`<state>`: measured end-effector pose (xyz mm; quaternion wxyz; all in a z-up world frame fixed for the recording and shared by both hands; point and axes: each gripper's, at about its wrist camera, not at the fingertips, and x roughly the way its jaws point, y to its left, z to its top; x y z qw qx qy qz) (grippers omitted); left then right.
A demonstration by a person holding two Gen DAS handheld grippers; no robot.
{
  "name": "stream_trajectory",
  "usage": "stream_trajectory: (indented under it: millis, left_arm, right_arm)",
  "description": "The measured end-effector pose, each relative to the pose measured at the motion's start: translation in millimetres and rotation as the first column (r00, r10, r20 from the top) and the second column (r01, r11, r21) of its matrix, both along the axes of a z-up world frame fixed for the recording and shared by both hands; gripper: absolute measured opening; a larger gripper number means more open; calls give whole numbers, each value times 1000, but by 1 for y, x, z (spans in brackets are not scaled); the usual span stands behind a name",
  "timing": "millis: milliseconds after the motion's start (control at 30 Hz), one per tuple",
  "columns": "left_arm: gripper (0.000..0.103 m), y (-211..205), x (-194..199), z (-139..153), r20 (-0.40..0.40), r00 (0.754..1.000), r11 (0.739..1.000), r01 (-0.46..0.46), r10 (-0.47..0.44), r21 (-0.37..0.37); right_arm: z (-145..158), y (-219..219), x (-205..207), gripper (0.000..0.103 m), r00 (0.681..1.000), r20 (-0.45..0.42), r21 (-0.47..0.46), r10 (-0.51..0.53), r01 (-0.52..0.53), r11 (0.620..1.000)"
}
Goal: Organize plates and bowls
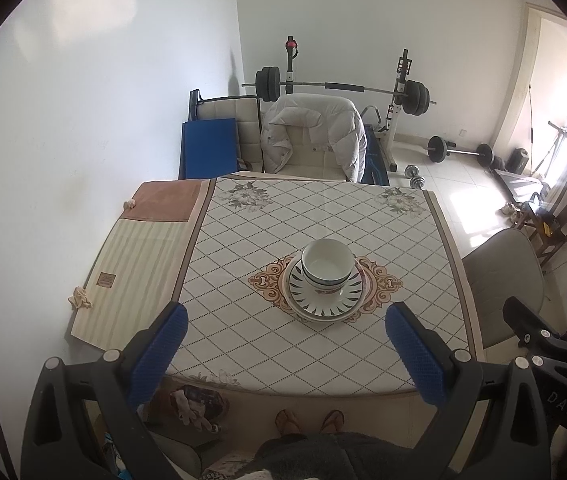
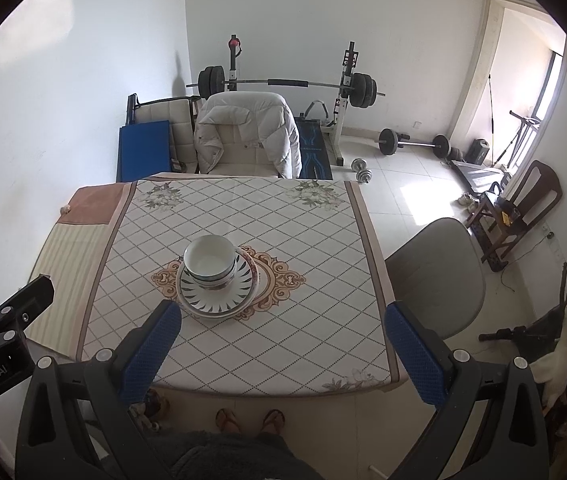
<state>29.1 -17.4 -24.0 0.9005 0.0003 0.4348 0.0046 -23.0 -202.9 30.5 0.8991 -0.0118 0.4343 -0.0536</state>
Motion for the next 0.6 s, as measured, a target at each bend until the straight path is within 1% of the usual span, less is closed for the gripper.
stream_trajectory:
  millis: [600]
  left_arm:
    - [101,5,0,2,8,1000,1000,-9,9,16]
  right_arm:
    - [0,3,4,103,1000,3,24,11,-11,1000]
